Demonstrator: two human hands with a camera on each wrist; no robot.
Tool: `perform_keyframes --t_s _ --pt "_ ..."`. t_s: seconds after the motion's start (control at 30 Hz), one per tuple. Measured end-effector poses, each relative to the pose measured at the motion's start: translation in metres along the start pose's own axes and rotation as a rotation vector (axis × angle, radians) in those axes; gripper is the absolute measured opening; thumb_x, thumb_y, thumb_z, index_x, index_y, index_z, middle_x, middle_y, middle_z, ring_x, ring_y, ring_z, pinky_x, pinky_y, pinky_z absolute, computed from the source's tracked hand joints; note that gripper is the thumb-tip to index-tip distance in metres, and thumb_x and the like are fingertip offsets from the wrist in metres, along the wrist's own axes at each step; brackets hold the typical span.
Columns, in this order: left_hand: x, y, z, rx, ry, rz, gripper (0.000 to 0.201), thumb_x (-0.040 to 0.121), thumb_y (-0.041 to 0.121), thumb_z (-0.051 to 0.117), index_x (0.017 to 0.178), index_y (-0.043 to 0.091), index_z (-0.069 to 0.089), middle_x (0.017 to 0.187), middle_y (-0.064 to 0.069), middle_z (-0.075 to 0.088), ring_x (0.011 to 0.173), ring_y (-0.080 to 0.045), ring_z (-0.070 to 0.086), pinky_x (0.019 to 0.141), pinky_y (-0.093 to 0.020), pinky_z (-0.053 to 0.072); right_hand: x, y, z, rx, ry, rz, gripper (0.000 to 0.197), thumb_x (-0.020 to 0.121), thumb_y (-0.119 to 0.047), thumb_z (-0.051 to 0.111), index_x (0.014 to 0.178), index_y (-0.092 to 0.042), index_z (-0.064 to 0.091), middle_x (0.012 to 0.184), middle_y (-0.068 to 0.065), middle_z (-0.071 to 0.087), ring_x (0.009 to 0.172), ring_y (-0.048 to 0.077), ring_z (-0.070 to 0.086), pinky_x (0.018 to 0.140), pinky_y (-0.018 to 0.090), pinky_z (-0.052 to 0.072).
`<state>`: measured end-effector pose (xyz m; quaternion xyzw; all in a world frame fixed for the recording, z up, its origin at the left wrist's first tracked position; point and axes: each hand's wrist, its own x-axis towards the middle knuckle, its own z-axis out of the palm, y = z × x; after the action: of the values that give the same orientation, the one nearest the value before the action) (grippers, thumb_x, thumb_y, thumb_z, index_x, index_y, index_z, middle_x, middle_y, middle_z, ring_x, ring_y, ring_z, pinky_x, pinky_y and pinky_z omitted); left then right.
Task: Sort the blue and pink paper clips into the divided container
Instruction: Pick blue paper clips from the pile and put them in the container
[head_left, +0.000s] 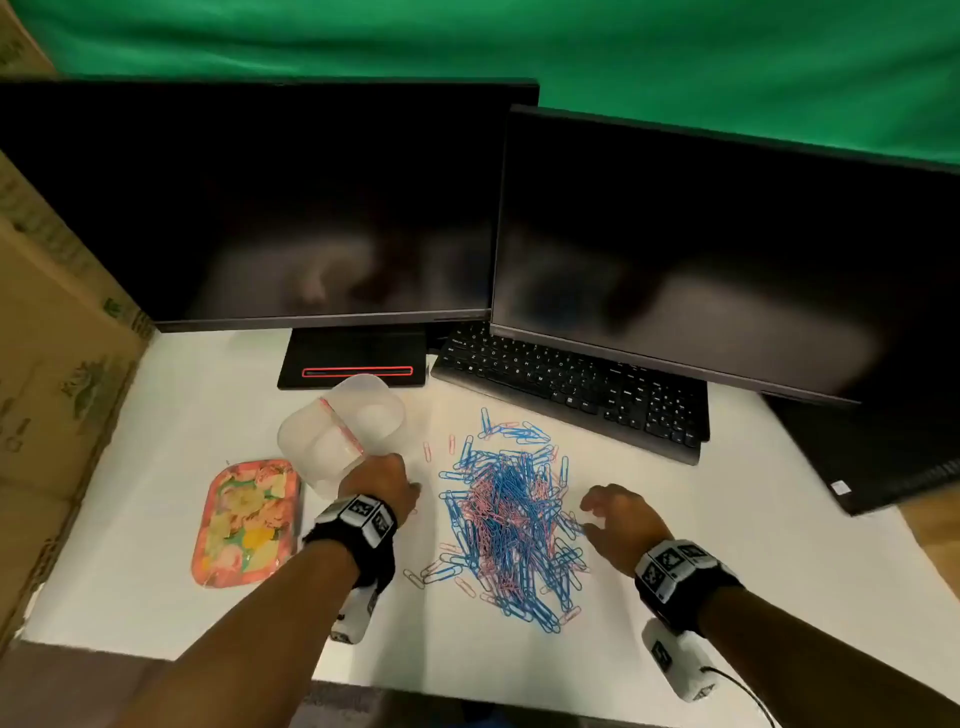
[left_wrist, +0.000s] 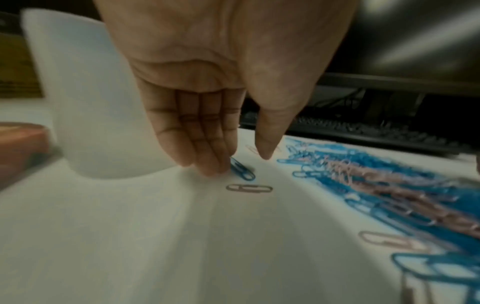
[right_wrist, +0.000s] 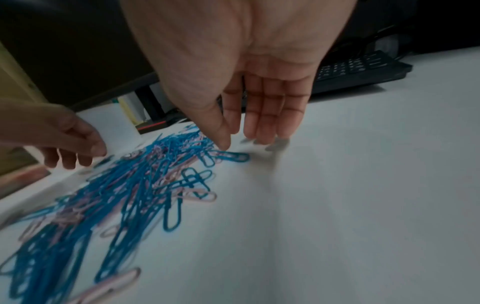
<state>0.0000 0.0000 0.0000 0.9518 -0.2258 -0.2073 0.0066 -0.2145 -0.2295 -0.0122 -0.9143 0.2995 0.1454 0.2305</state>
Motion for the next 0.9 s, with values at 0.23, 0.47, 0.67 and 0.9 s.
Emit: perform_keyframes --t_s 0.23,0.47,0.67,0.9 --pt "0.012 0.012 0.006 0.021 -0.056 -0.056 0.028 0.091 0.023 0.056 0.115 0.009 0.058 0.118 -0.012 0.063 0.108 -0.029 0.062 0.086 -0.035 0.051 0.006 -0.009 0.010 -0.062 -0.052 -0.017 0.030 0.089 -0.015 0.051 0.118 -0.021 0.057 0.112 0.003 0.064 0.101 0.024 0.061 0.082 0.027 0.047" --pt "0.020 0.002 0.012 -0.054 -0.067 0.035 0.024 0.088 0.022 0.053 0.107 0.009 0.059 0.111 -0.011 0.061 0.102 -0.029 0.060 0.082 -0.034 0.051 0.008 0.001 0.006 0.021 -0.013 -0.018 0.030 0.091 -0.007 0.047 0.116 -0.017 0.061 0.116 0.006 0.064 0.103 0.023 0.061 0.085 0.024 0.046" --pt "0.015 -0.004 0.013 -0.444 0.029 0.098 0.015 0.083 0.008 0.057 0.081 0.023 0.054 0.086 -0.005 0.070 0.072 -0.022 0.064 0.059 -0.021 0.043 0.021 0.010 -0.011 0.385 0.029 0.137 0.027 0.089 -0.002 0.045 0.092 -0.021 0.064 0.093 0.002 0.066 0.075 0.015 0.066 0.064 0.018 0.044" --pt "0.022 0.016 0.002 -1.264 -0.156 -0.085 0.032 0.081 -0.010 0.041 0.083 0.007 0.069 0.066 -0.010 0.050 0.059 -0.024 0.048 0.069 -0.032 0.051 0.054 -0.003 -0.029 0.782 -0.119 0.250 0.029 0.087 0.007 0.033 0.091 -0.009 0.057 0.072 0.009 0.058 0.050 0.016 0.050 0.042 0.020 0.033"
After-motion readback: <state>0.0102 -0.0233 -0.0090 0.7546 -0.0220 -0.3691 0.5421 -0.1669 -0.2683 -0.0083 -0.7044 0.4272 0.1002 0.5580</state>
